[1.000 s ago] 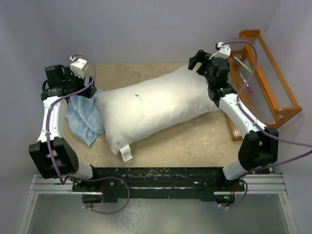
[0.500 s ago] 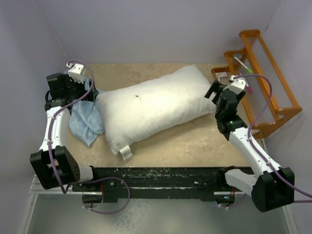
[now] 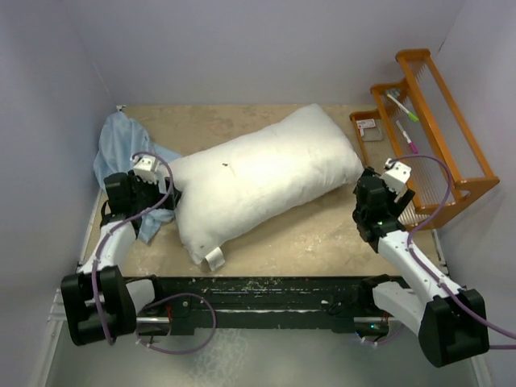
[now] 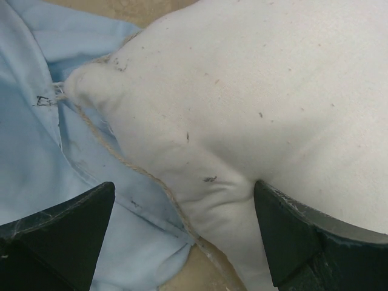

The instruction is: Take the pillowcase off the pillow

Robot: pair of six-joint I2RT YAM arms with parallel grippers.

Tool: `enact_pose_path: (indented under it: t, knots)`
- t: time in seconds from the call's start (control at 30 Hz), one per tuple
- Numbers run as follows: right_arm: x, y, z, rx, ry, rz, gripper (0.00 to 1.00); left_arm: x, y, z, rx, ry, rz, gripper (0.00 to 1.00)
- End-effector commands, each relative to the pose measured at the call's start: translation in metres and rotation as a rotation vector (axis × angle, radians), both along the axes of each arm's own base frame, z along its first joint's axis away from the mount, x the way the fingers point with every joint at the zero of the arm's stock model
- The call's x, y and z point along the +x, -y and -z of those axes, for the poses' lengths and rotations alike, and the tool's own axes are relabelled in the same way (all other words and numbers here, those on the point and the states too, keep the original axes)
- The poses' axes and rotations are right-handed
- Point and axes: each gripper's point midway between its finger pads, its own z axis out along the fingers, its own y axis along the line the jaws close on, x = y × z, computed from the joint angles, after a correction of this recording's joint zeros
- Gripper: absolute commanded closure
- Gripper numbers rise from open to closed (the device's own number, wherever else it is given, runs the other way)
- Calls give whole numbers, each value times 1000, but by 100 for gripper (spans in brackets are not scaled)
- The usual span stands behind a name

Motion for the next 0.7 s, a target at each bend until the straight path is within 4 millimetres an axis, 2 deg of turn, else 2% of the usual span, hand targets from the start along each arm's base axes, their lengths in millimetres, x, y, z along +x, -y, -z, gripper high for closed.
enact_pose_path:
  t: [0.0, 0.1, 0.2, 0.27, 0.37, 0.43, 0.57, 0.67]
  knots:
    - [-25, 22, 1, 15, 34, 187, 0, -17, 13, -7, 32, 141, 55, 1]
    - [-33, 26, 2, -20, 65, 177, 0, -37, 24, -8, 51, 250, 103, 1]
    - [-38, 20, 13, -9, 71, 95, 0, -57, 34, -14, 82, 371, 147, 1]
    - [-38, 14, 7, -10, 137, 14, 0, -63, 34, -17, 87, 404, 133, 1]
    - [-30, -23, 3, -63, 177, -318, 0, -63, 26, -15, 94, 403, 75, 1]
    - [-32, -42, -2, -60, 227, -446, 0, -61, 23, -12, 92, 388, 57, 1]
    - [-45, -36, -15, -121, 326, -443, 0, -61, 23, -13, 94, 394, 52, 1]
    - [-53, -26, -10, -118, 375, -386, 0, -65, 19, -11, 99, 407, 20, 1]
